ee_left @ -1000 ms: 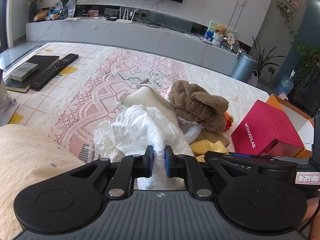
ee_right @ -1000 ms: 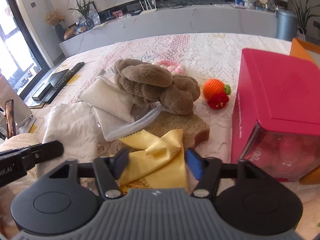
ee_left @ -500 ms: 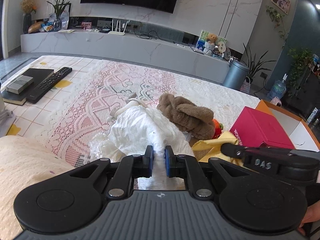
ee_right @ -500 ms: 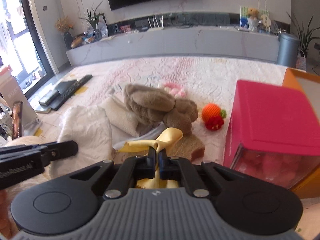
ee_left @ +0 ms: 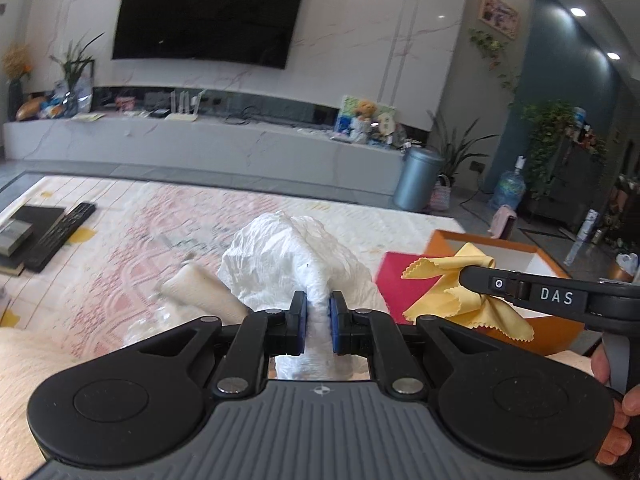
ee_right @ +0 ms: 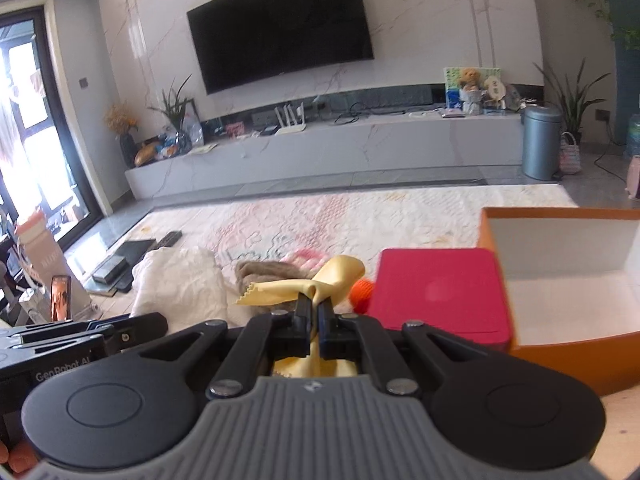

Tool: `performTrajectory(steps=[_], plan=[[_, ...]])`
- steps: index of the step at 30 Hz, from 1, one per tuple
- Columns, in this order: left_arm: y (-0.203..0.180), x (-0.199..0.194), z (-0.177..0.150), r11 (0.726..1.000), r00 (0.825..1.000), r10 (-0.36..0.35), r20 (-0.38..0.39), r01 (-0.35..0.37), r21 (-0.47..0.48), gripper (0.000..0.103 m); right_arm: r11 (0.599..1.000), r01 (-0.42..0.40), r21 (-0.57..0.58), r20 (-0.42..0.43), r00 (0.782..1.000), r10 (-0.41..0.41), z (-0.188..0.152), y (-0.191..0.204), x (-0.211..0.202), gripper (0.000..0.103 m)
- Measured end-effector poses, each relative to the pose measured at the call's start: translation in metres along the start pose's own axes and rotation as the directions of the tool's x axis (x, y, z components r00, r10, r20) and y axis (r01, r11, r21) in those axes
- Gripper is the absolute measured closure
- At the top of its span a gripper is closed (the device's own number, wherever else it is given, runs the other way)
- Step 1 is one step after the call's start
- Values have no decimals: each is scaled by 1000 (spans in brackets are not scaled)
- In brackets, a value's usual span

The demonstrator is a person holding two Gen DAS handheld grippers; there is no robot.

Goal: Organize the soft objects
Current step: 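Grasp the white cloth with the left tool while the right tool grasps the yellow cloth, then carry both cloths into the orange box and open both tools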

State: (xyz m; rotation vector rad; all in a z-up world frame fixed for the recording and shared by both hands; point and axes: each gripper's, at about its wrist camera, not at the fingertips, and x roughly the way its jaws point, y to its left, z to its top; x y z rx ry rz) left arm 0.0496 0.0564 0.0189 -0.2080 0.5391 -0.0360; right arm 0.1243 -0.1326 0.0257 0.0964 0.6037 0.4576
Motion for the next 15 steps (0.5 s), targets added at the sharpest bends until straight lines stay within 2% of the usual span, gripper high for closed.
performTrajectory(steps=[4,9,13,15], plan=[[-32,5,11,996,997,-72,11,71,59,90,998,60,-6,45,997,-60,10,-23,-25,102],[-67,30,31,979,984,-177,-13,178,102,90,992,125,-8,60,990,-124,26,-57,-42,102],[-93,56,51,954,959,-279,-50,283,102,90,984,176,-20,63,983,-174,42,-83,-48,102],[-105,72,58,943,948,-308,-79,315,110,90,981,195,-11,49,980,-194,49,-100,-46,102]])
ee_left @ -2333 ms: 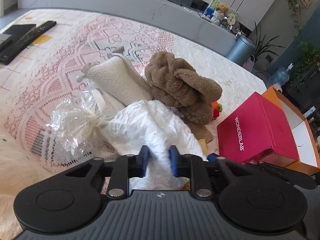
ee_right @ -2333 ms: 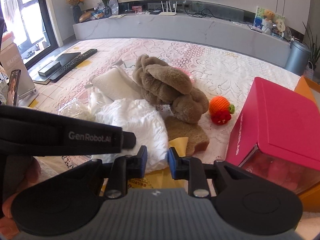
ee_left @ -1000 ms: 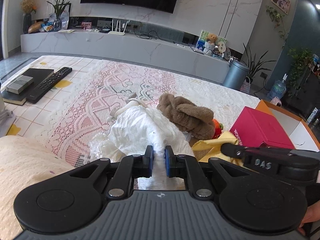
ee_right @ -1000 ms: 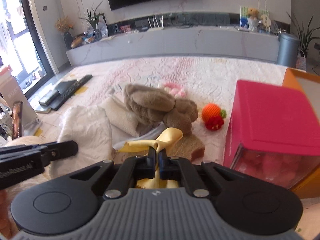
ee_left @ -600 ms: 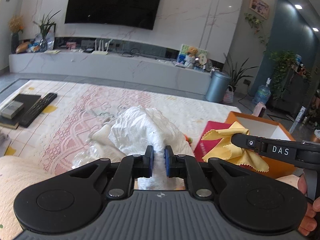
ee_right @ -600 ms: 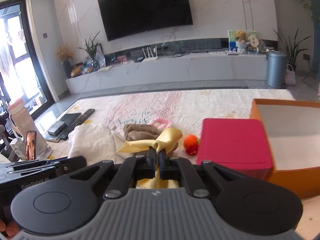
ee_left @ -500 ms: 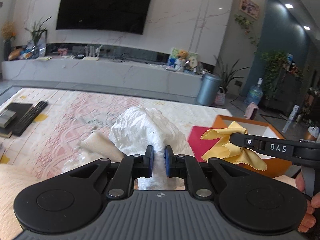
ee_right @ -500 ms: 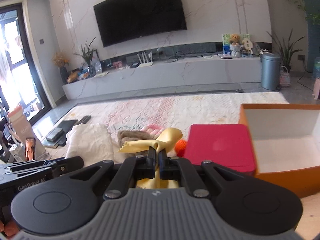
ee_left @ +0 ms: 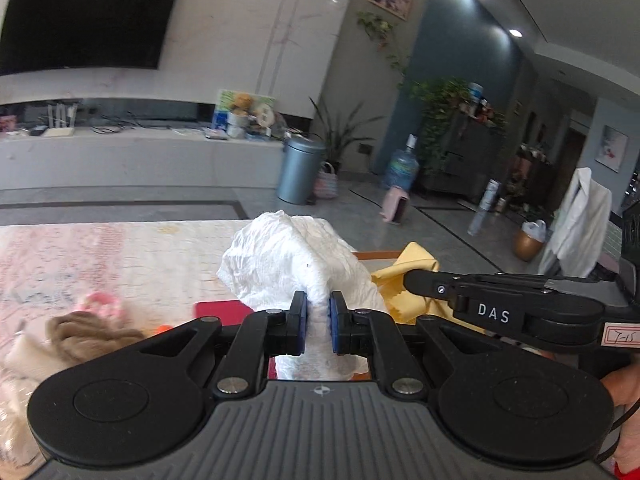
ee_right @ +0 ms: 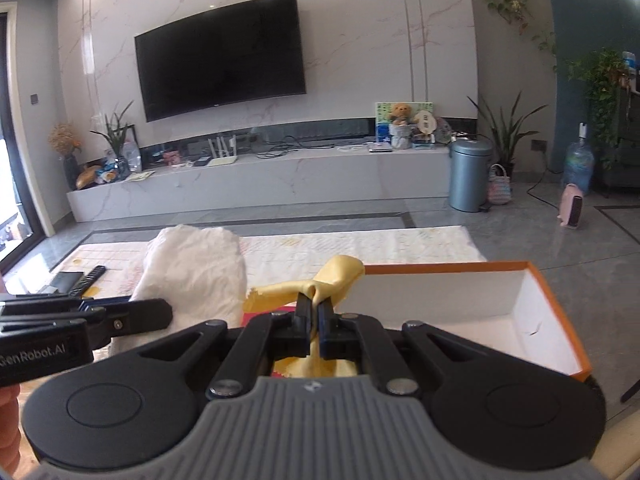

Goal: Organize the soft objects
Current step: 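Carry both cloths into the orange box and open both tools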

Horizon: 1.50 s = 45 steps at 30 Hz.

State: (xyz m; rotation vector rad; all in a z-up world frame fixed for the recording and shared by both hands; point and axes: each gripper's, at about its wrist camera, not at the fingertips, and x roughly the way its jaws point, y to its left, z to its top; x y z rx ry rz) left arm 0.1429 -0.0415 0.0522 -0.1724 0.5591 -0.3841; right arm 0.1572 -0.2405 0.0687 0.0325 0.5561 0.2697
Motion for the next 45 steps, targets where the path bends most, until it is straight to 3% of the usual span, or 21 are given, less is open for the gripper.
performTrajectory(steps=[5,10,13,18,22,25,34,40,42,45], plan=[[-8,49,9,998,993,-60,-101,62,19,90,999,47,20,-79,996,-45,12,-33,29,102],[-13,95,10,996,978,-62,-201,75,58,90,997,64,42,-191,980,-54,15,-58,72,102],[-18,115,7,992,965,-66,-253,91,92,90,997,48,62,-267,963,-30,10,-71,98,102],[-28,146,-5,979,929,-4,-369,78,186,90,996,15,90,-391,920,21,-1,-89,139,102],[-38,155,-15,959,917,30,-397,86,271,90,994,-2,107,-478,877,53,-17,-95,161,102],[-45,159,-21,950,914,50,-403,82,303,90,995,-7,100,-506,861,57,-26,-92,167,102],[-51,169,-34,939,914,58,-401,86,332,90,994,2,110,-538,841,58,-37,-101,175,102],[-47,190,-38,949,888,52,-456,99,300,90,990,23,139,-552,832,58,-42,-108,179,101],[-51,190,-43,933,896,73,-437,93,348,90,990,21,139,-562,825,61,-44,-108,181,100],[-56,191,-45,919,895,103,-435,81,385,90,992,25,121,-570,820,49,-49,-109,180,99]])
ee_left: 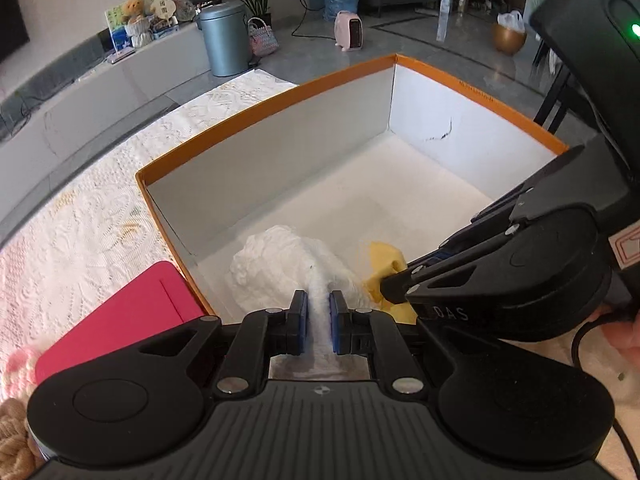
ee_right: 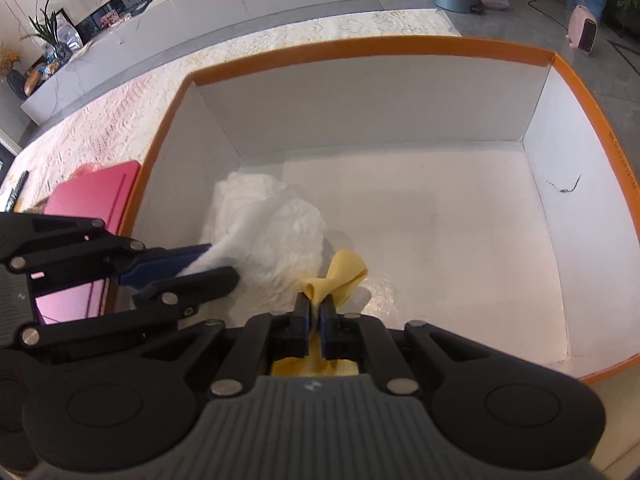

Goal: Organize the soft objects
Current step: 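Carry both cloths into the orange box and open both tools, then withdraw both tools from the box back over the bed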

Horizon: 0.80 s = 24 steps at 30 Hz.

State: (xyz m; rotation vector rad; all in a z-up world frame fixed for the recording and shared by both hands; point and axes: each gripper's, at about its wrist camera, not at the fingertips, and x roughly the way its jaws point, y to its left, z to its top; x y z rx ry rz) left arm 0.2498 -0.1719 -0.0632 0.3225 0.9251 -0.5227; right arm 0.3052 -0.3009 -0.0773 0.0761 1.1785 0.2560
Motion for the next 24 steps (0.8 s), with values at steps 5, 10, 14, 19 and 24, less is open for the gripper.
performTrajectory(steps=[5,10,14,19,24], plan=[[0,-1,1,1000,1000,2,7,-2,-2,84,1000,-4,20,-7,1000,4,0,-6,3,96],[-3,-4,0,1000,999,15,36,-16,14,77,1000,-1,9,1,1000,1,1,-4,2,92],[-1,-12,1,999,997,46,65,-47,22,62,1000,18,12,9,1000,-18,0,-5,-1,78],[5,-30,1,1000,994,26,103,-27,3,52,999,29,18,17,999,-30,1,-6,-11,60],[9,-54,-8,999,988,43,147,-38,-34,51,999,52,-1,46,998,-52,-3,1,-26,45]])
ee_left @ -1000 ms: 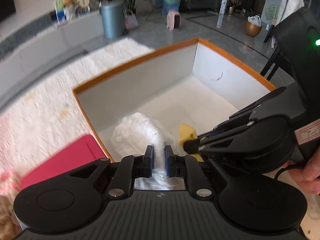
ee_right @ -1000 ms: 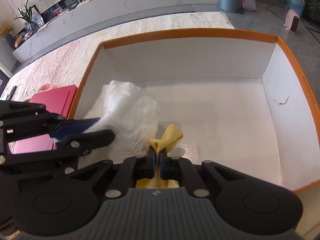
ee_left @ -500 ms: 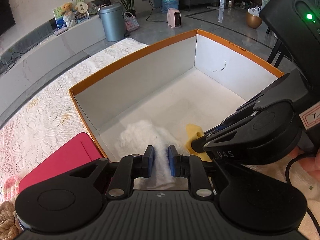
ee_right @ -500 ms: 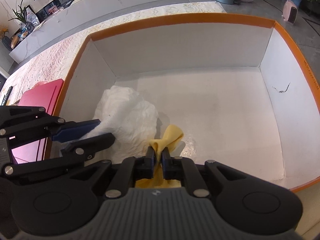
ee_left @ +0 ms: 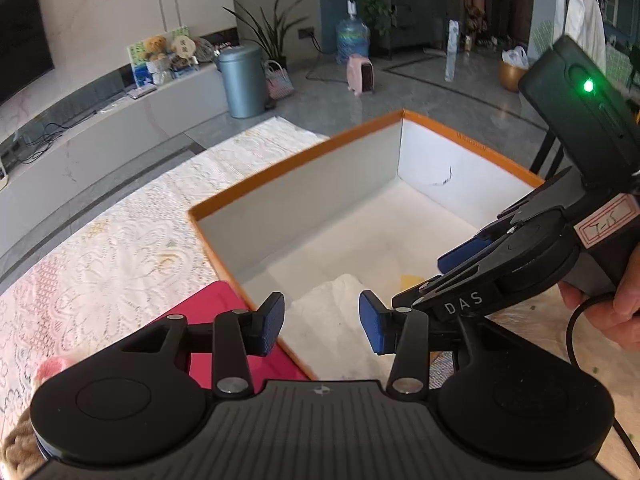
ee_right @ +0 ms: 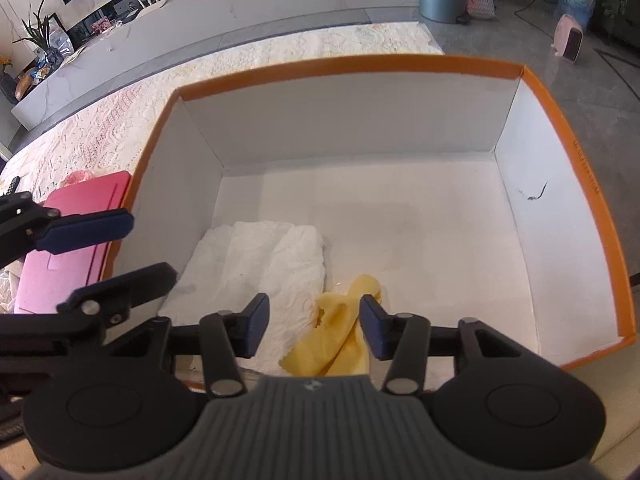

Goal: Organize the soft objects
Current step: 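Withdraw both tools from the box back over the bed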

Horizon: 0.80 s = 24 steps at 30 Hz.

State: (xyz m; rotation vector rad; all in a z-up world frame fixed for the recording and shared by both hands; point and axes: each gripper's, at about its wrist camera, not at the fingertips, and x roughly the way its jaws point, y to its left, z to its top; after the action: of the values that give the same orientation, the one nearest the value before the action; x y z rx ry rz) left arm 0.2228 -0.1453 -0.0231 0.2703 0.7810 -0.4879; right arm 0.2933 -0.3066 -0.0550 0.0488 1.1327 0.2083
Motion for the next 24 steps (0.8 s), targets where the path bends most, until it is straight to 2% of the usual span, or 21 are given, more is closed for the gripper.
performTrajectory(steps=[4,6,10,12,15,20,24], plan=[[9,-24,-11,999,999,20,32,-19,-44,51,999,26,-35,40,999,-25,-7,11,-16,39],[14,-36,-18,997,998,30,48,-27,-76,51,998,39,-51,73,997,-35,-13,18,-25,31],[24,-61,-34,988,994,71,89,-57,-146,51,994,81,-76,171,983,-67,-26,40,-49,30],[29,-75,-42,980,988,100,118,-77,-185,51,992,88,-86,226,972,-67,-34,51,-62,27],[38,-93,-57,964,979,141,148,-102,-245,51,992,85,-97,312,949,-51,-49,73,-81,27],[53,-121,-84,933,965,211,158,-150,-327,51,991,72,-114,412,911,-19,-79,111,-96,27],[65,-138,-110,903,953,270,136,-201,-380,51,993,35,-115,452,892,21,-102,143,-98,27]])
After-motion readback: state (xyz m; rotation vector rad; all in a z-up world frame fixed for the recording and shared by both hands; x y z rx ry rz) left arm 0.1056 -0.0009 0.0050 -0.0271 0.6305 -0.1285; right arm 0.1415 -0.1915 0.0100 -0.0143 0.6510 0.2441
